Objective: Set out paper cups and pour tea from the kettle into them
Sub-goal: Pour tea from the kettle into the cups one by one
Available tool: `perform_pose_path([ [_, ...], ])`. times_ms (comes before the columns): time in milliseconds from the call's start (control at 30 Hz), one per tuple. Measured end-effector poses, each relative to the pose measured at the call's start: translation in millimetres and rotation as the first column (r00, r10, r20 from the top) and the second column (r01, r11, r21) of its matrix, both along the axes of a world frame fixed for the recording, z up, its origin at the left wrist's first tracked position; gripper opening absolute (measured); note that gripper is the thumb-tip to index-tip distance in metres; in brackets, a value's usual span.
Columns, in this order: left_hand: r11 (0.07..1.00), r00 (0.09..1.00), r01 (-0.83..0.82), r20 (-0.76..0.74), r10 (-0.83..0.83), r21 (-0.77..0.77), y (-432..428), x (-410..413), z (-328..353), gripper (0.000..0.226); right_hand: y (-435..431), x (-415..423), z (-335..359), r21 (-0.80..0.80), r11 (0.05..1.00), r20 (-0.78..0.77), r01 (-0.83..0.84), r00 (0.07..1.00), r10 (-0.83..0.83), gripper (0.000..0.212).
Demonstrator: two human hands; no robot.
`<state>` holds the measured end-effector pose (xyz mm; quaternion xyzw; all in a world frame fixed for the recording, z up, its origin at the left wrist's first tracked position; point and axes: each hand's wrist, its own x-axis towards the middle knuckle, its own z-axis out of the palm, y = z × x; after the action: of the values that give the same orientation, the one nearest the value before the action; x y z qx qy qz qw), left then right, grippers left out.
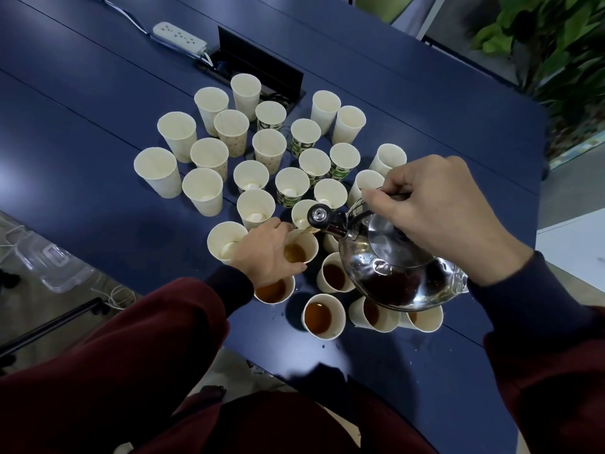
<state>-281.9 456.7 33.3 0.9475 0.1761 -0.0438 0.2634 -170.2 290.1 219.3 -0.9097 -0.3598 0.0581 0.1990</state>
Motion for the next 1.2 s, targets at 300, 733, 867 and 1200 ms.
perform_pose_path([
  [300, 1.0, 1.0, 0.022, -0.007, -0.022, -0.013, 3, 2, 2, 0.074, -3, 8, 1, 0.028, 0.999, -0.066, 0.025, 0.998, -0.023, 0.031],
  [733, 0.999, 0.999, 0.03, -0.019, -0.03, -0.016, 19, 44, 15, 0.077, 10, 26, 0, 0.097, 0.975, -0.149, 0.198, 0.972, -0.183, 0.035],
  [867, 0.988, 0.988, 0.128, -0.093, -0.12, 0.088, 19, 56, 19, 0.074, 17, 32, -1, 0.065, 0.975, -0.122, 0.214, 0.971, -0.205, 0.036],
  [1200, 0.97, 0.978, 0.193, -0.109, -0.178, 0.15, 24, 80, 25, 0.042, 28, 40, -11, -0.011, 0.972, -0.065, 0.234, 0.97, -0.234, 0.035],
])
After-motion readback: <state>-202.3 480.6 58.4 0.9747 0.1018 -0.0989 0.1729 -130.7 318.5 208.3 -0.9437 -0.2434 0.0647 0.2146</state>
